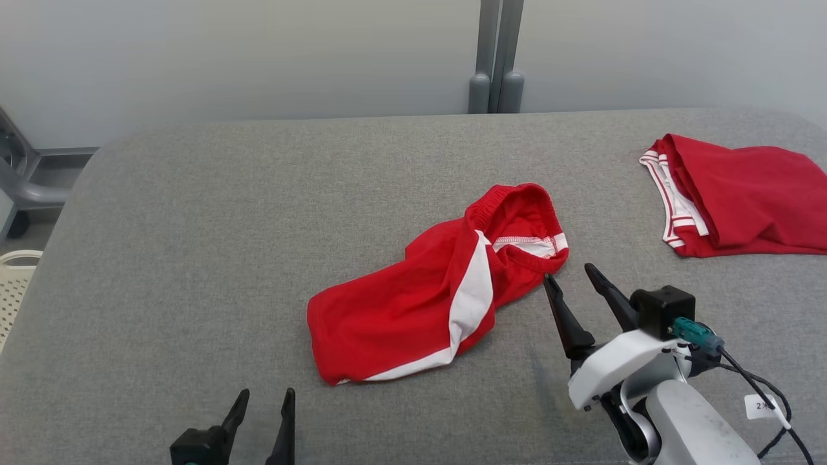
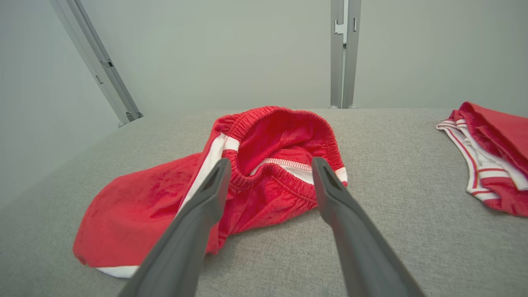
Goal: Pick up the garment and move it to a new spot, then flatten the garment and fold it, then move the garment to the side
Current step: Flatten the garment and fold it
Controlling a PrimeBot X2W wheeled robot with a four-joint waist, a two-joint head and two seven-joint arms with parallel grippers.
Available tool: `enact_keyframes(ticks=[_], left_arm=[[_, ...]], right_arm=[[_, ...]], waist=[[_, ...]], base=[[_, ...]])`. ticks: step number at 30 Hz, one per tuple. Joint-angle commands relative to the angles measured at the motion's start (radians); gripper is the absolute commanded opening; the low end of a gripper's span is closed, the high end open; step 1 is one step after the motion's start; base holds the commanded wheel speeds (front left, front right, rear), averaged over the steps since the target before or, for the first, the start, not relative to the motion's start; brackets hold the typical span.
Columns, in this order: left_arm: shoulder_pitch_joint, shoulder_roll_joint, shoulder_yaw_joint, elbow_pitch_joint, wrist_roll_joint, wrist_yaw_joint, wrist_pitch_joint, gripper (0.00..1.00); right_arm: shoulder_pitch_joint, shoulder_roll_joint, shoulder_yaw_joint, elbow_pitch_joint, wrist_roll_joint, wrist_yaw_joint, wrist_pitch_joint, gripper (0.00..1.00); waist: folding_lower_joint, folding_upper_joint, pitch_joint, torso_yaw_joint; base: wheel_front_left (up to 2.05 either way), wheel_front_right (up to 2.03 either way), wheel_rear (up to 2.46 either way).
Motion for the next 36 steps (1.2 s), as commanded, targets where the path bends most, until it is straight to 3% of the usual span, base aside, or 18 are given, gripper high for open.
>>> enact_keyframes(ticks=[1, 9, 24, 36], left_arm=[[-0.031, 0.008, -0.025, 0.03, -0.017, -0.003, 0.001, 1.0], [-0.143, 0.044, -0.181, 0.166, -0.097, -0.003, -0.005, 1.0], [-0.291, 0.066, -0.351, 0.298, -0.186, -0.004, -0.009, 1.0], [-0.373, 0.066, -0.469, 0.359, -0.25, -0.004, -0.009, 1.0]], right_arm=[[-0.033, -0.008, 0.016, 0.022, 0.012, 0.0, 0.006, 1.0], [-0.176, -0.013, 0.095, 0.15, 0.045, 0.0, 0.007, 1.0], [-0.385, 0.016, 0.237, 0.381, 0.138, 0.0, -0.016, 1.0], [-0.479, 0.031, 0.358, 0.509, 0.278, 0.0, 0.011, 1.0]], waist=[[0.0, -0.0001, 0.008, 0.002], [0.0, -0.0001, 0.056, 0.005], [0.0, -0.0001, 0.127, 0.033], [0.0, -0.0001, 0.144, 0.054]], base=[[0.0, 0.0, 0.0], [0.0, 0.0, 0.0], [0.0, 0.0, 0.0], [0.0, 0.0, 0.0]])
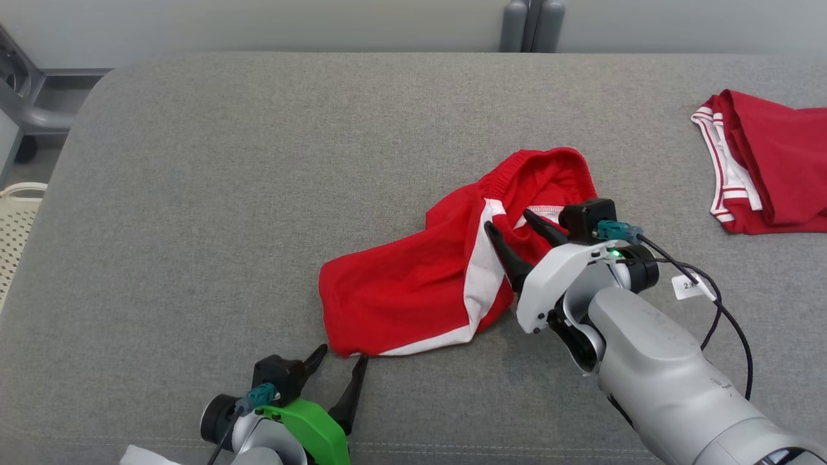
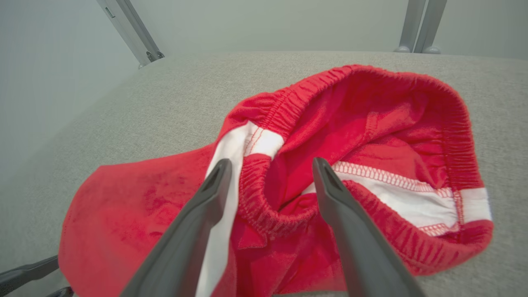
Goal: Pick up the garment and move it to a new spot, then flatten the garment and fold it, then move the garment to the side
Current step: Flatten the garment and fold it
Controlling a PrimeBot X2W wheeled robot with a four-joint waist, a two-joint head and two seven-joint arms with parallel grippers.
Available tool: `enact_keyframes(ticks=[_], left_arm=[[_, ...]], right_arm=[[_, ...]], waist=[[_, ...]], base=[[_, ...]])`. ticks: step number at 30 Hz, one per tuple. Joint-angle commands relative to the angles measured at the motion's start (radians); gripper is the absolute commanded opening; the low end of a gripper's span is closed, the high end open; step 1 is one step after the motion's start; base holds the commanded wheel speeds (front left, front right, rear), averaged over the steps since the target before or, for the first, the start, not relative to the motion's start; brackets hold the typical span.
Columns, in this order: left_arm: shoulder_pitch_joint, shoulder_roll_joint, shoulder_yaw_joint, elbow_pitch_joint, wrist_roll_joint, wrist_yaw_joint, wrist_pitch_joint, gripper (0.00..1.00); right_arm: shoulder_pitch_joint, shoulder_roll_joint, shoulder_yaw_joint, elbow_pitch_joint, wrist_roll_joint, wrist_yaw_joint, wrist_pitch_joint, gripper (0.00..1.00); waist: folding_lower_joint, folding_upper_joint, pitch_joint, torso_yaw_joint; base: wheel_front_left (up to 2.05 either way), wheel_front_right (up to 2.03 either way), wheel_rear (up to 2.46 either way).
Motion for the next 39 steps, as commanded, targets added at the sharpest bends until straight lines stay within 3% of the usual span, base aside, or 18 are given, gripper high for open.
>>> enact_keyframes(ticks=[1, 8, 10, 11, 12, 13, 14, 15, 17, 26, 39], left_arm=[[-0.021, 0.003, -0.01, 0.004, -0.009, -0.002, -0.003, 1.0], [-0.058, -0.002, -0.066, 0.034, -0.064, -0.002, -0.003, 1.0], [-0.064, -0.005, -0.08, 0.041, -0.08, -0.002, -0.003, 1.0], [-0.068, -0.006, -0.087, 0.045, -0.086, -0.002, -0.003, 1.0], [-0.07, -0.008, -0.095, 0.049, -0.095, -0.002, -0.003, 1.0], [-0.071, -0.011, -0.105, 0.056, -0.103, -0.002, -0.003, 1.0], [-0.081, -0.013, -0.119, 0.064, -0.114, -0.002, -0.001, 0.47], [-0.086, -0.013, -0.125, 0.066, -0.12, -0.002, -0.001, 0.35], [-0.092, -0.015, -0.135, 0.07, -0.13, -0.002, -0.001, 0.0], [-0.09, 0.007, -0.108, 0.052, -0.138, -0.002, -0.002, 0.0], [-0.028, 0.107, 0.131, -0.106, -0.048, -0.002, -0.002, 0.0]], right_arm=[[-0.016, -0.003, 0.008, 0.006, 0.017, 0.0, -0.001, 1.0], [-0.06, 0.003, 0.072, 0.04, 0.092, 0.0, 0.0, 1.0], [-0.074, 0.004, 0.086, 0.053, 0.113, 0.0, 0.006, 0.94], [-0.081, 0.004, 0.092, 0.058, 0.122, 0.0, 0.008, 0.76], [-0.088, 0.005, 0.099, 0.064, 0.133, 0.0, 0.009, 0.5], [-0.094, 0.005, 0.109, 0.072, 0.139, 0.0, 0.014, 0.38], [-0.105, 0.006, 0.122, 0.082, 0.161, 0.0, 0.014, 0.0], [-0.109, 0.007, 0.128, 0.086, 0.169, 0.0, 0.015, 0.0], [-0.117, 0.008, 0.144, 0.094, 0.186, 0.0, 0.016, 0.0], [-0.11, -0.021, 0.189, 0.068, 0.255, 0.0, -0.023, 0.0], [-0.058, -0.192, 0.253, -0.171, 0.443, 0.0, -0.017, 0.0]], waist=[[-0.0001, 0.0, 0.002, 0.002], [-0.0001, 0.0, 0.016, 0.004], [-0.0001, 0.0, 0.02, 0.005], [-0.0001, 0.0, 0.022, 0.006], [-0.0001, 0.0, 0.024, 0.007], [-0.0001, 0.0, 0.026, 0.009], [-0.0001, 0.0, 0.029, 0.011], [-0.0001, 0.0, 0.031, 0.013], [-0.0001, 0.0, 0.034, 0.017], [-0.0001, 0.0, 0.017, 0.021], [-0.0001, 0.0, -0.053, -0.001]], base=[[0.0, 0.0, 0.0], [0.0, 0.0, 0.0], [0.0, 0.0, 0.0], [0.0, 0.0, 0.0], [0.0, 0.0, 0.0], [0.0, 0.0, 0.0], [0.0, 0.0, 0.0], [0.0, 0.0, 0.0], [0.0, 0.0, 0.0], [0.0, 0.0, 0.0], [0.0, 0.0, 0.0]])
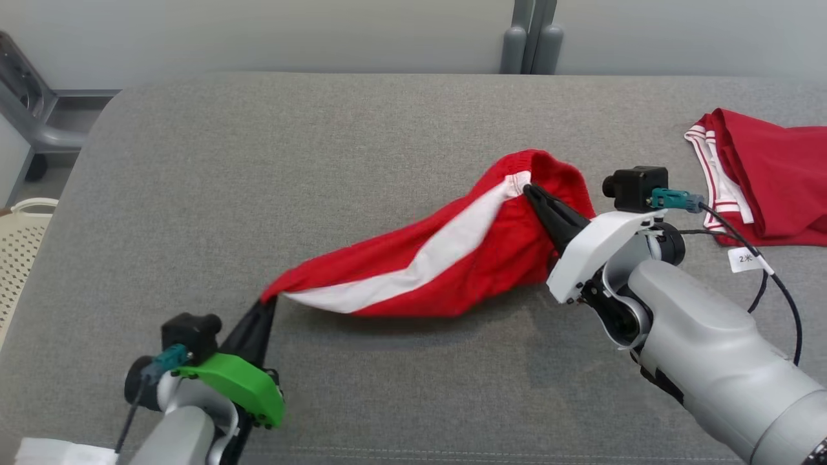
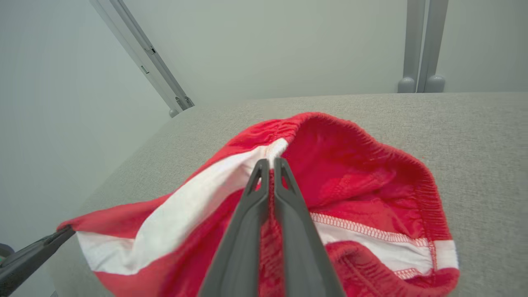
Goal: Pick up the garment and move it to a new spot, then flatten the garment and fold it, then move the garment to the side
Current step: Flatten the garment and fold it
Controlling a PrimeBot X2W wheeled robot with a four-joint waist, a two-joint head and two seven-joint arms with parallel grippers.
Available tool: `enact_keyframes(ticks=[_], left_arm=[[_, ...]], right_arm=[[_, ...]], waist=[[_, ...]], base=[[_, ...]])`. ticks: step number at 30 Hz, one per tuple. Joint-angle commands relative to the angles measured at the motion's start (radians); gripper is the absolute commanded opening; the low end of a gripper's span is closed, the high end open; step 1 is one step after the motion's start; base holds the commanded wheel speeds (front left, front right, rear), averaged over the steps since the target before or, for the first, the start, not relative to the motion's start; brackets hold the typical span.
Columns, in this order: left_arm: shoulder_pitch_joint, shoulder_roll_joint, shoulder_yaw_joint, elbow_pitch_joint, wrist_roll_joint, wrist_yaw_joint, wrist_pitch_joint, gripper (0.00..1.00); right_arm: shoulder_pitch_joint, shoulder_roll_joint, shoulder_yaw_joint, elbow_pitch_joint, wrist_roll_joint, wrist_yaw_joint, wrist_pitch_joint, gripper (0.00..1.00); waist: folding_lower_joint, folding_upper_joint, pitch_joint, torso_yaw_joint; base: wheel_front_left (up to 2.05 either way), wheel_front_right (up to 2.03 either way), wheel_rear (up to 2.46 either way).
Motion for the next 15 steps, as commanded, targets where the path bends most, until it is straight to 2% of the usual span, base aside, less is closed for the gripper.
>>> enact_keyframes(ticks=[1, 7, 10, 15], left_arm=[[0.009, 0.023, 0.033, -0.018, 0.019, -0.002, 0.0, 0.0], [-0.03, 0.076, 0.104, -0.078, 0.065, -0.002, 0.0, 0.0], [-0.087, 0.109, 0.08, -0.101, 0.081, -0.002, 0.0, 0.0], [-0.271, 0.174, 0.017, -0.14, 0.061, -0.002, 0.045, 0.0]], right_arm=[[0.013, -0.028, 0.011, -0.032, 0.026, 0.0, 0.014, 0.0], [0.007, -0.125, 0.048, -0.154, 0.101, 0.0, 0.056, 0.0], [-0.034, -0.155, 0.052, -0.183, 0.12, 0.0, 0.067, 0.0], [-0.14, -0.152, 0.032, -0.196, 0.161, 0.0, 0.087, 0.0]], waist=[[0.0, 0.0, -0.01, -0.012], [0.0, 0.0, -0.009, -0.039], [0.0, 0.0, 0.009, -0.055], [0.0, 0.0, 0.072, -0.074]], base=[[0.0, 0.0, 0.0], [0.0, 0.0, 0.0], [0.0, 0.0, 0.0], [0.0, 0.0, 0.0]])
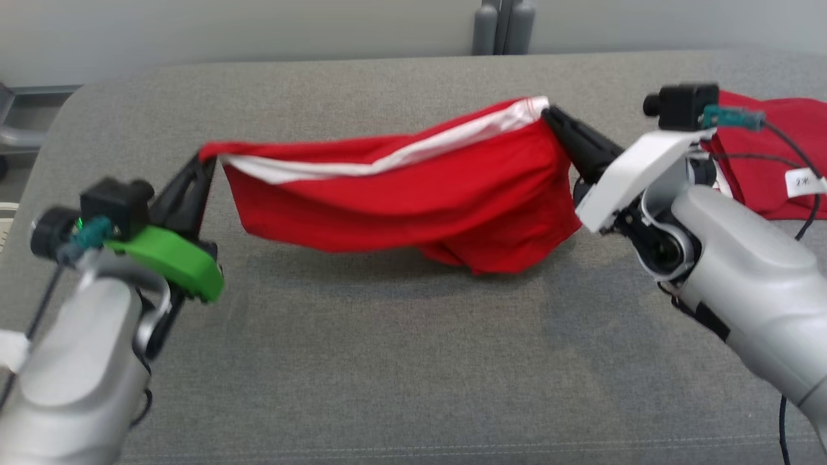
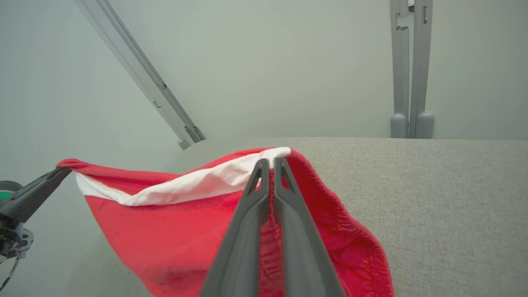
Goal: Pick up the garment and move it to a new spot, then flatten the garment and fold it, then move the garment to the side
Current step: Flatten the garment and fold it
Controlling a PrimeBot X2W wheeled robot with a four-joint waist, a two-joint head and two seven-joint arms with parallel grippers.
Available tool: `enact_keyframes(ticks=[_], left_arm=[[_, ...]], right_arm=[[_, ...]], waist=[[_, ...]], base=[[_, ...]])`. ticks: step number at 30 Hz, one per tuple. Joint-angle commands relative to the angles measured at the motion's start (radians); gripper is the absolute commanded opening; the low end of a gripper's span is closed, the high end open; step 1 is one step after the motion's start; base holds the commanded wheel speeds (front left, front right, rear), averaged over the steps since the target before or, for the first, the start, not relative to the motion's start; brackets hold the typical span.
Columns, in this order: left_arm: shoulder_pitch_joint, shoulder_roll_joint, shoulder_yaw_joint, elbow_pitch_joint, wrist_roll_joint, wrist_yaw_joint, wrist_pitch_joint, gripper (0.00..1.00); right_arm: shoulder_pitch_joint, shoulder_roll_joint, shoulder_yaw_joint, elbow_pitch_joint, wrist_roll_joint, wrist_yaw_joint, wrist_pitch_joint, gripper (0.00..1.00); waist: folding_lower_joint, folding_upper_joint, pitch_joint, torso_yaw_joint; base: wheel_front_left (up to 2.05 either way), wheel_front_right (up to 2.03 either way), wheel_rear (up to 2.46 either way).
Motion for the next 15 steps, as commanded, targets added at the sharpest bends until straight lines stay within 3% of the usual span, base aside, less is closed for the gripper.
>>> enact_keyframes(ticks=[1, 8, 15], left_arm=[[-0.084, 0.032, -0.018, -0.011, -0.013, -0.002, 0.022, 0.0], [-0.426, 0.126, -0.116, -0.03, -0.086, -0.002, 0.121, 0.0], [-0.719, 0.167, -0.201, 0.01, -0.179, -0.002, 0.196, 0.0]], right_arm=[[-0.055, 0.007, -0.014, 0.003, 0.018, 0.0, 0.008, 0.0], [-0.312, 0.062, -0.059, 0.079, 0.051, 0.0, 0.032, 0.0], [-0.564, 0.129, -0.123, 0.207, 0.077, 0.0, 0.024, 0.0]], waist=[[0.0, 0.0, 0.058, -0.022], [0.0, 0.0, 0.216, -0.053], [0.0, 0.0, 0.354, -0.081]], base=[[0.0, 0.0, 0.0], [0.0, 0.0, 0.0], [0.0, 0.0, 0.0]])
